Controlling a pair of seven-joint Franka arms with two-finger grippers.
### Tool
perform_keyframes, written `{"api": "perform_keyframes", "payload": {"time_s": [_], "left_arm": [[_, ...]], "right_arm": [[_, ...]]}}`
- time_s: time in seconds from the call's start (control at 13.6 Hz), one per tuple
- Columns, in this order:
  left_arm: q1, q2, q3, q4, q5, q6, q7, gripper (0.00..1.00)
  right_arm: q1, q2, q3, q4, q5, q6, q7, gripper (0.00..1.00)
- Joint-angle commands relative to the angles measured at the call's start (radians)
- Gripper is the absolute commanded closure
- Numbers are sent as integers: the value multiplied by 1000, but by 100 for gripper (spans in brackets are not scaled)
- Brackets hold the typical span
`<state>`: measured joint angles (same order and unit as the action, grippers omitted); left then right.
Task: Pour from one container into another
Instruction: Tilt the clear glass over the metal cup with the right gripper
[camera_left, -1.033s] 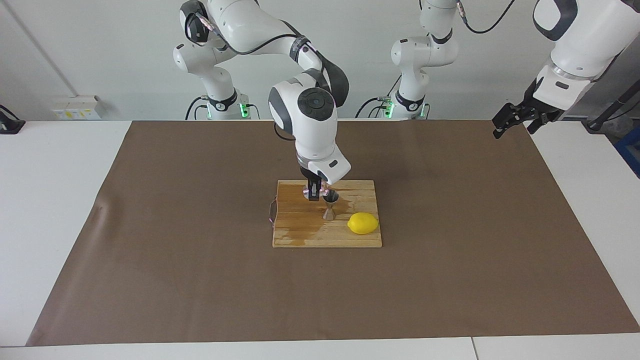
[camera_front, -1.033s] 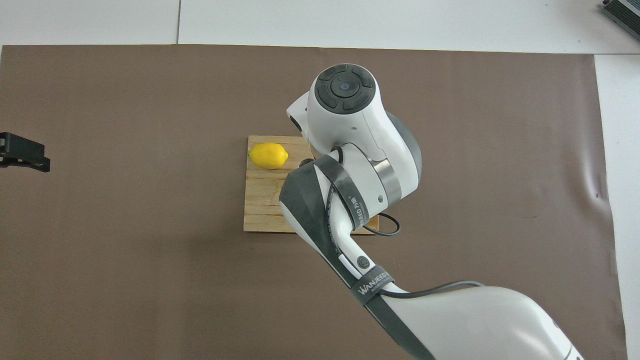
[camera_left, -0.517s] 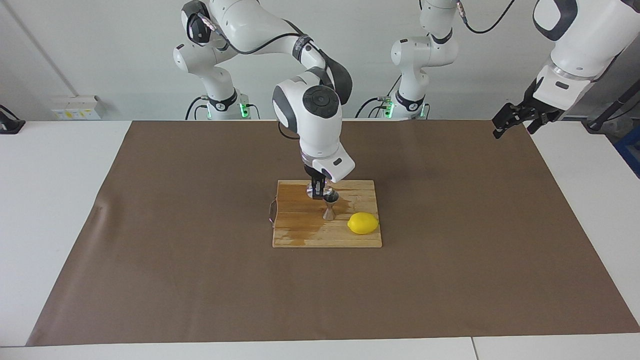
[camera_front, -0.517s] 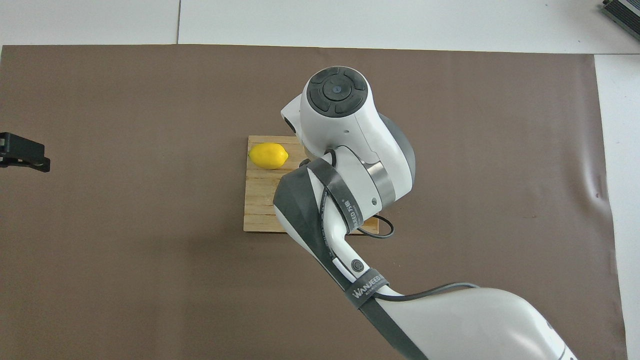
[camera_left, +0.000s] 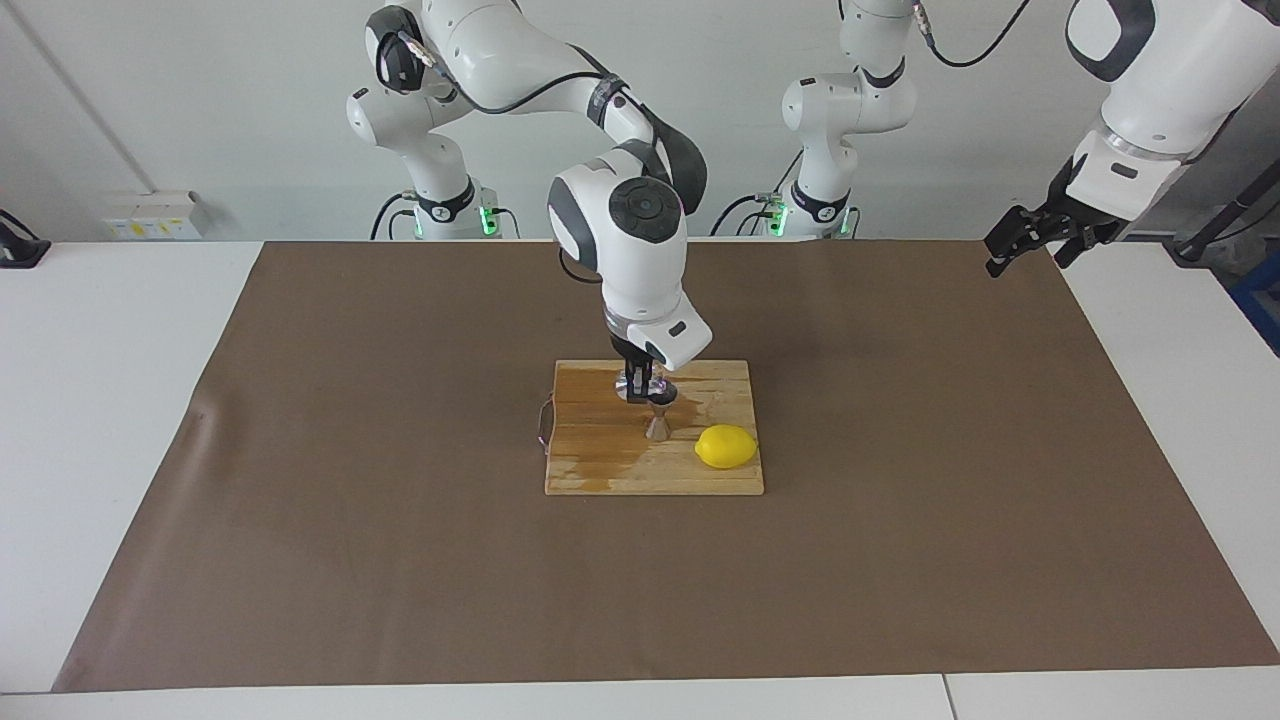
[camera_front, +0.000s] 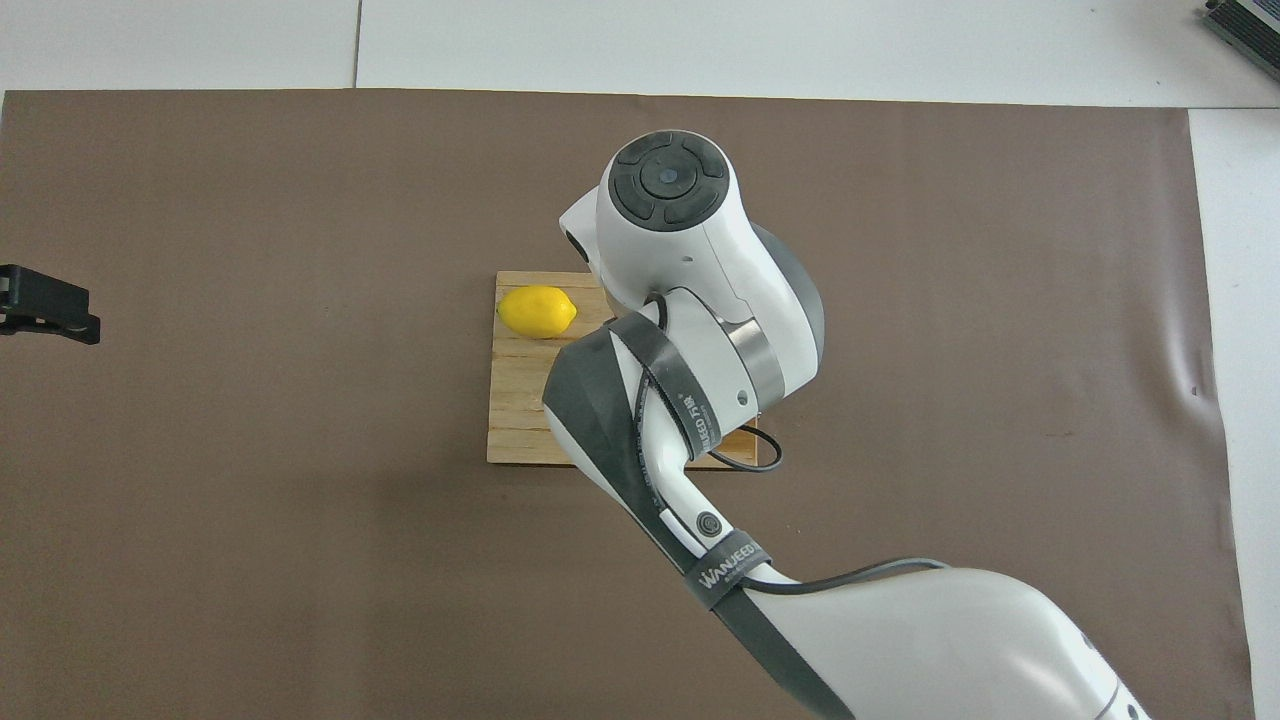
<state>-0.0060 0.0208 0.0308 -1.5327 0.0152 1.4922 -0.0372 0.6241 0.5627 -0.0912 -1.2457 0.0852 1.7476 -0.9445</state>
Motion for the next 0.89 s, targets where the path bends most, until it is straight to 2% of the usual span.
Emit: {"api": "perform_keyframes", "payload": {"time_s": [0.0,0.81], "left_arm": [[9,-24,-5,-23,0,-1,-1,0],[9,-24,-5,-24,-1,-1,-1,0]], "right_arm": [[2,20,-1,40,-31,-26,30,71],[3,28,7,63,-51,-39,33,72]]}}
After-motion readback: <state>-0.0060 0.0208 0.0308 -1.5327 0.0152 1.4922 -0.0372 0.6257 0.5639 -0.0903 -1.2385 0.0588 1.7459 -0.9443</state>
